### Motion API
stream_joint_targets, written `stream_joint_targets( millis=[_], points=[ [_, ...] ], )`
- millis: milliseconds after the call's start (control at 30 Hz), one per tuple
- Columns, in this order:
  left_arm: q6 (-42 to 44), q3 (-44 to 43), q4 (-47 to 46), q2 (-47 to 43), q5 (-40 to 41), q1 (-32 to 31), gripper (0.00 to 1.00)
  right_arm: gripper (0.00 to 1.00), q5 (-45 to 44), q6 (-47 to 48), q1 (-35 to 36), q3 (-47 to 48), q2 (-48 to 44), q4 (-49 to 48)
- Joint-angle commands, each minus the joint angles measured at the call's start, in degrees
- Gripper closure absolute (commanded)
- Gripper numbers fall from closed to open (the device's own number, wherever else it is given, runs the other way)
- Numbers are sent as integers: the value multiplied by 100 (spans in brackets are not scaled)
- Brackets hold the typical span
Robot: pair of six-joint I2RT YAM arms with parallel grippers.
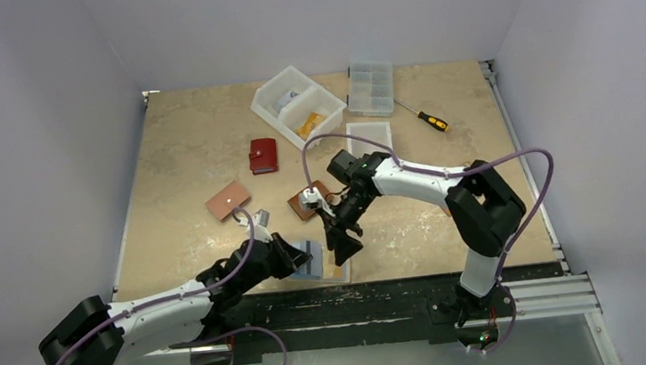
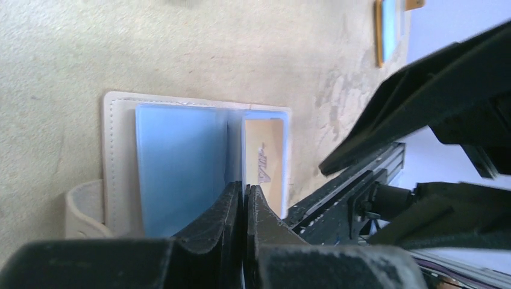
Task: Take the credit cards out of the card holder
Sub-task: Remove the credit card from the card holder.
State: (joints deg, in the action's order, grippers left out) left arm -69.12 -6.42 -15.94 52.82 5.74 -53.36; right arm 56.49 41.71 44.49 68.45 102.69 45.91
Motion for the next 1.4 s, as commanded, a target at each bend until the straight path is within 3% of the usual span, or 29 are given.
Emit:
stream_joint_targets(
  millis=[0,200,467,1100,1367],
  points=[
    [193,199,-927,-465,125,12,100,35,241,-104,-454,-207,-492,-290],
    [562,419,-2009,-851,202,10,100,39,820,-1163,-951,-540,-843,-1008],
    [1066,387,-3197,-381,65,0,100,44,1246,-2525,-963,-1030,-975,-2190],
    [1192,432,-4057,4,-85,-43,100,49,1470,-3237,-1008,-915,-402,-2532],
    [1113,453,-4340,289,-136,-51,100,54,2108,-3719,-1027,-918,-325,-2937]
  ],
)
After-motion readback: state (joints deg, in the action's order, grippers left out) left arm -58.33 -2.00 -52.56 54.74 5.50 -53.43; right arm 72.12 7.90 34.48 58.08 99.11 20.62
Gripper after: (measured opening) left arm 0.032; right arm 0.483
